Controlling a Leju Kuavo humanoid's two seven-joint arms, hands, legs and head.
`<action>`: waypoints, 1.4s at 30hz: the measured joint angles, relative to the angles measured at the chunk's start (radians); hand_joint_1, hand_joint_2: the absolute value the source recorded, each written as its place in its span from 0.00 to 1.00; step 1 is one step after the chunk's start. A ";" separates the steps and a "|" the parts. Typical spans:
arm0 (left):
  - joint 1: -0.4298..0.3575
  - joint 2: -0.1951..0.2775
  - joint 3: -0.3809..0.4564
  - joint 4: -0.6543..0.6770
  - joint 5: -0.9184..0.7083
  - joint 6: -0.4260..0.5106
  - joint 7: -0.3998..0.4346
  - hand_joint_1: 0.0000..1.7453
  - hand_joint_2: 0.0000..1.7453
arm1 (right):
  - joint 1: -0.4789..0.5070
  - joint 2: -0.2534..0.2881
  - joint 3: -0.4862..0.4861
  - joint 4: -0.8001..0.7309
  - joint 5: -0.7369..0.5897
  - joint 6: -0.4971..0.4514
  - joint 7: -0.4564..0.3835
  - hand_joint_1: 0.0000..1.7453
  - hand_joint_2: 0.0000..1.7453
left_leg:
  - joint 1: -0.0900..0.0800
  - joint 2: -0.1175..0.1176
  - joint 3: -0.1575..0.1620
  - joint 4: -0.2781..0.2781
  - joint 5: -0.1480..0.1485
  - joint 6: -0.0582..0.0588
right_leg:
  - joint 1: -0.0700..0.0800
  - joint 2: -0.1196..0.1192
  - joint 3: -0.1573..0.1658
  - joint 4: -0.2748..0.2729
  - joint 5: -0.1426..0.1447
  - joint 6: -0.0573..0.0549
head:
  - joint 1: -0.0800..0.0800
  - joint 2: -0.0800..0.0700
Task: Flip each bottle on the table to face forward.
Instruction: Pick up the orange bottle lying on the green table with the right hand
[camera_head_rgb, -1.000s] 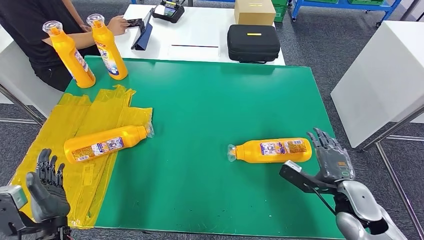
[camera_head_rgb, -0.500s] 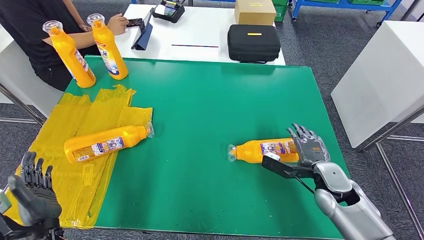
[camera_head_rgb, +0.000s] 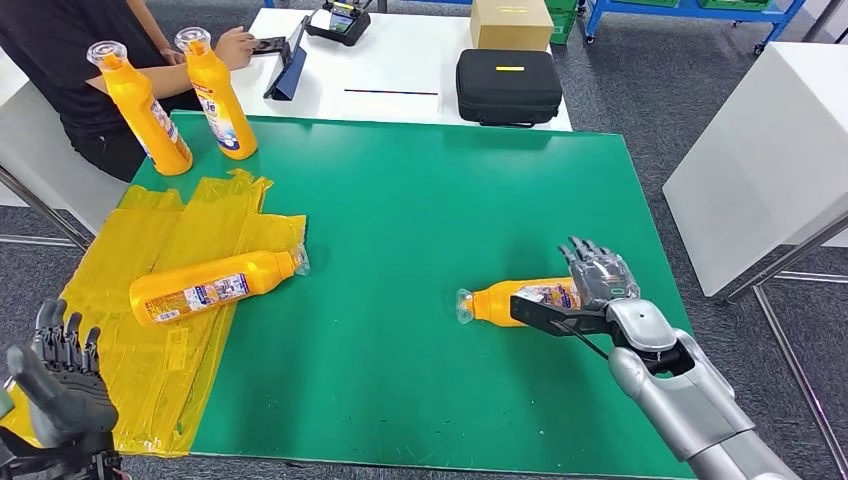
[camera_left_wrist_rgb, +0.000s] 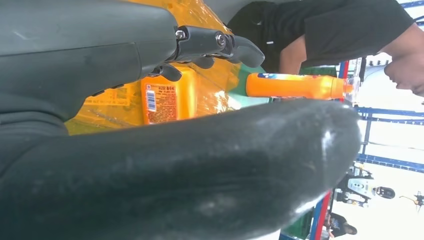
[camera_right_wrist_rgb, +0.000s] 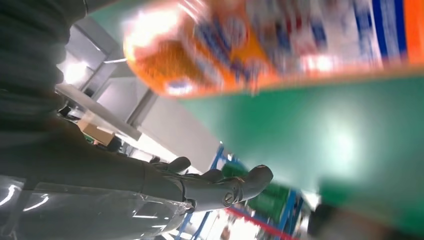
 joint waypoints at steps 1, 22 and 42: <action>-0.004 -0.002 0.004 0.000 0.000 -0.002 0.002 0.00 0.00 | -0.002 0.004 0.000 0.016 0.002 0.017 -0.002 0.00 1.00 | 0.000 0.000 0.000 0.000 0.000 0.000 | 0.000 0.000 0.000 0.000 0.000 0.000 | 0.000 0.000; -0.060 -0.004 0.018 0.009 0.013 0.003 0.014 0.00 0.00 | -0.072 0.083 -0.057 0.354 0.020 0.085 -0.017 1.00 1.00 | 0.000 0.000 0.015 0.000 -0.002 0.000 | 0.000 0.000 0.003 -0.001 -0.004 -0.005 | 0.000 0.000; -0.090 -0.005 -0.058 0.014 0.150 -0.225 0.039 0.00 1.00 | 0.019 0.295 -0.167 0.207 -0.608 0.162 -0.235 1.00 1.00 | 0.009 0.015 0.019 0.000 -0.003 -0.008 | 0.009 0.012 0.012 0.001 0.002 -0.009 | 0.000 0.000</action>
